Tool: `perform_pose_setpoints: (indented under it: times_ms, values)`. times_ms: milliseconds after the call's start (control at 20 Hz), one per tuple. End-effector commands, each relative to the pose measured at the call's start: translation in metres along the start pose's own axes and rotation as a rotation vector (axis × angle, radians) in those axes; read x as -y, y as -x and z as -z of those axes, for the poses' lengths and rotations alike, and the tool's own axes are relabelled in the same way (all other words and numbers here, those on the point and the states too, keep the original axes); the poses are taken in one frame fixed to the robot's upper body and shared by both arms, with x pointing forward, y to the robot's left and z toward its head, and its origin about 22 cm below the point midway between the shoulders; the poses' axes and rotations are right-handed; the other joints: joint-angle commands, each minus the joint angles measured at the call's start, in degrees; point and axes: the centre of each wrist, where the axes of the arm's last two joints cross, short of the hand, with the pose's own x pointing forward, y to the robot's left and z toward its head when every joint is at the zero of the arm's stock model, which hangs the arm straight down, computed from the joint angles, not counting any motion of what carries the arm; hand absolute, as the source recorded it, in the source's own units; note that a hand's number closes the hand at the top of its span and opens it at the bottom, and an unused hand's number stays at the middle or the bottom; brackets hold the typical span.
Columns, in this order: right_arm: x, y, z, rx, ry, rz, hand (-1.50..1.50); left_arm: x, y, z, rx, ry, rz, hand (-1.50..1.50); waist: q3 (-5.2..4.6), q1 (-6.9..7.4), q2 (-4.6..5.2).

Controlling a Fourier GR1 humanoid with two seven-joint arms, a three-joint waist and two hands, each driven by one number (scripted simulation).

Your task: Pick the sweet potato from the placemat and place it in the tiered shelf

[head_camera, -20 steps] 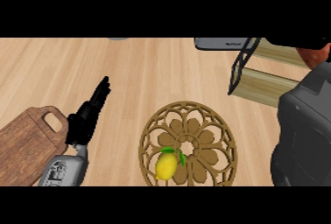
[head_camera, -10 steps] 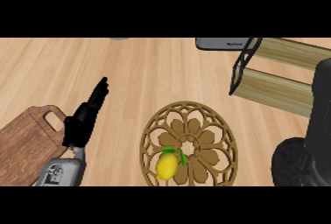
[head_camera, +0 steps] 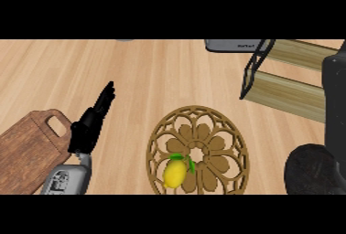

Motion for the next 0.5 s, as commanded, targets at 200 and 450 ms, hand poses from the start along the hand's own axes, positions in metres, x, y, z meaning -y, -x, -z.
perform_pose_setpoints:
  times_ms: [200, 450]
  values:
    - [-0.013, 0.037, 0.016, -0.075, 0.079, 0.316, 1.5, -0.002, -0.004, -0.01, -0.004, 0.005, -0.004, 0.0, 0.06, 0.16, -0.08]
    - [-0.031, 0.046, 0.039, -0.091, 0.071, 0.329, 1.5, -0.01, -0.012, -0.006, 0.01, 0.004, 0.006, 0.0, 0.02, 0.19, -0.03]
